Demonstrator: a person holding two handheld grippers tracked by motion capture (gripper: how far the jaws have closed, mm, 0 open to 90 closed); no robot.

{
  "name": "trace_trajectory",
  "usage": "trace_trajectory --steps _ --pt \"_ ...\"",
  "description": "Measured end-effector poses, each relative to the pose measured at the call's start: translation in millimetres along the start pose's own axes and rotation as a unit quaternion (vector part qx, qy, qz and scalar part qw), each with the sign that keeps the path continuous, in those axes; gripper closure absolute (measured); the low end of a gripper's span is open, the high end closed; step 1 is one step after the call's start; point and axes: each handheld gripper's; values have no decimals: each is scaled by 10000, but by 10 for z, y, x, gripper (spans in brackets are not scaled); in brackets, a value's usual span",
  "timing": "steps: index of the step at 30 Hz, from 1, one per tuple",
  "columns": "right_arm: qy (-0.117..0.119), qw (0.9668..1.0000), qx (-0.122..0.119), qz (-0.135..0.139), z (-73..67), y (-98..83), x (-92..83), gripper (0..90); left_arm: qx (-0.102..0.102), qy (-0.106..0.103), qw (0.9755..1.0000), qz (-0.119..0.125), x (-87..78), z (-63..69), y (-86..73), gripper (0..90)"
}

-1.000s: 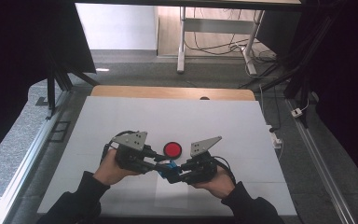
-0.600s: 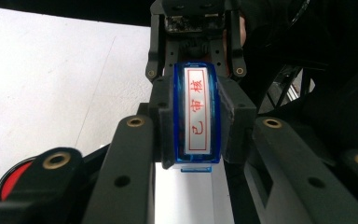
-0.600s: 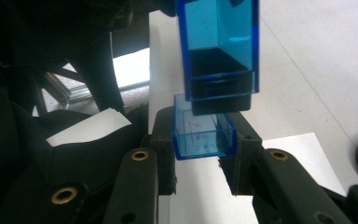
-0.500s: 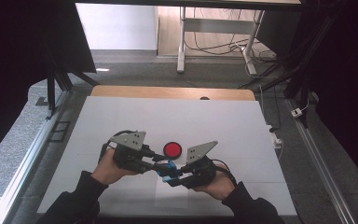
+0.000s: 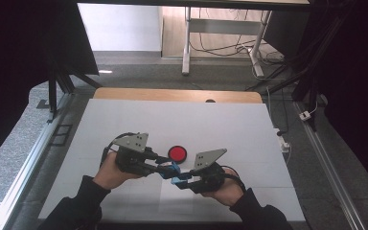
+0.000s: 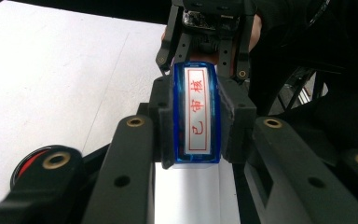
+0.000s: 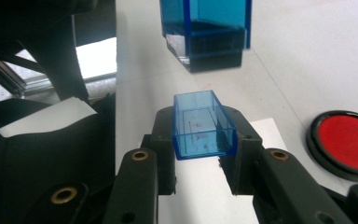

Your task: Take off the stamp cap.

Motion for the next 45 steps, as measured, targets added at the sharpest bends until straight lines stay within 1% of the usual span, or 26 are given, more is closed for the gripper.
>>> trace_trajectory --steps 3,4,5,7,11,15,19,24,27,33,35,40,45 --pt "-113 9999 66 -29 0 -13 -18 687 -14 22 10000 -2 -6 0 -4 704" --pt "-150 9998 135 -30 -6 -18 -26 687 -13 24 10000 -12 -8 0 -5 703" --pt "-204 9997 133 -41 -2 -23 -37 687 -18 25 10000 -17 -10 -1 -7 703" --pt "-268 9994 213 13 -2 -33 -62 687 -32 38 10000 -21 -19 0 -9 703" --pt "-409 9988 255 115 3 -49 -132 687 -53 77 10000 -9 -36 1 -16 703" --pt "-534 9982 241 123 -1 -74 -177 687 -103 142 9998 -16 -36 -3 -23 703" --pt "-687 9975 109 107 -22 -103 -212 686 -149 200 9997 -21 -38 -9 -28 703" --pt "-765 9968 189 136 -36 -113 -268 686 -170 285 9994 -41 -34 -8 -30 703" --pt "-785 9962 330 164 -30 -125 -295 686 -187 341 9992 -70 -25 -8 -30 702" --pt "-909 9946 472 146 -25 -157 -360 686 -216 435 9988 -96 -23 -10 -29 702" --pt "-1004 9933 568 104 -14 -178 -385 685 -223 476 9986 -91 -26 -9 -28 702" --pt "-1152 9894 873 115 28 -255 -459 685 -247 504 9984 -64 -35 -12 -28 702" --pt "-1296 9865 998 75 37 -310 -530 685 -294 586 9978 -70 -31 -20 -32 702"
Point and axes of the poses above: each handheld gripper's, and its own axes: x roughly forward along the jaws, y roughly out of its top, z roughly to its right, and after that the axes turned 12 degrees about -y, right-handed
